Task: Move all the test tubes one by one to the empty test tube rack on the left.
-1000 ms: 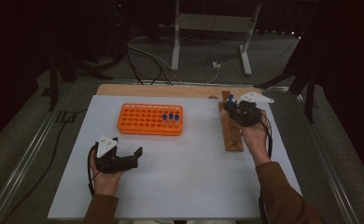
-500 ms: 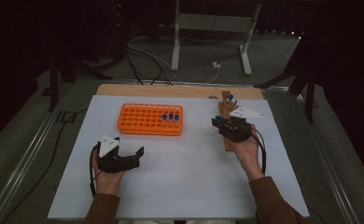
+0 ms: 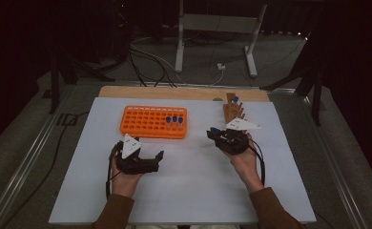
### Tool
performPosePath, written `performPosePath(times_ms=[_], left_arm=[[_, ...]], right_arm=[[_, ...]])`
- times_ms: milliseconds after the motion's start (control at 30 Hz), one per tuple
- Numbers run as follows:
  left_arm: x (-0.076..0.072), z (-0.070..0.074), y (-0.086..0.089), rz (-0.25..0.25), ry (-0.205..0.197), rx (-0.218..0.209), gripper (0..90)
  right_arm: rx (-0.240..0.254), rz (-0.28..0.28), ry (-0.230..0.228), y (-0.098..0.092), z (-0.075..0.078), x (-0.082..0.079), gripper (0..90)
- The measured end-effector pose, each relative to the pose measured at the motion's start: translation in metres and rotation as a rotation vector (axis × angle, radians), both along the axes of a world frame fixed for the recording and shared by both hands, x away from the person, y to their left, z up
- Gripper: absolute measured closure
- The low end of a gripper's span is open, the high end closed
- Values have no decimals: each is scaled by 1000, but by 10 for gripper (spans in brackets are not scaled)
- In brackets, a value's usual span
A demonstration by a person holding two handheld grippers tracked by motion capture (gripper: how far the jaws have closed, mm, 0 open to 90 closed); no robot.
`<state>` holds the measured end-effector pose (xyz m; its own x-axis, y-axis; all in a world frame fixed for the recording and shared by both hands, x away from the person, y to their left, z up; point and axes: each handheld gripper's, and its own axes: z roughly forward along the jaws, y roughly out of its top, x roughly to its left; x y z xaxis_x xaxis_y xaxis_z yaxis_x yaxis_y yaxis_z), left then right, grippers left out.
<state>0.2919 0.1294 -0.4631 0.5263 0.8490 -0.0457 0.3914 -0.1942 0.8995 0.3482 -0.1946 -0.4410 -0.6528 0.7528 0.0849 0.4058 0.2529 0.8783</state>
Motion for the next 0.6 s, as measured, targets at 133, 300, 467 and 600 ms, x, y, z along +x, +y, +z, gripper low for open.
performPosePath(times_ms=[133,300,467,600], left_arm=[[3,4,-12,-20,-15,-2,10],[9,5,-28,-44,-23,-9,14],[13,3,-47,-71,-29,11,19],[15,0,-60,-100,-29,24,46]], right_arm=[[3,24,1,6,2,-5,762],[15,49,10,14,4,-9,762],[15,75,22,22,3,-13,762],[16,92,21,26,5,-16,762]])
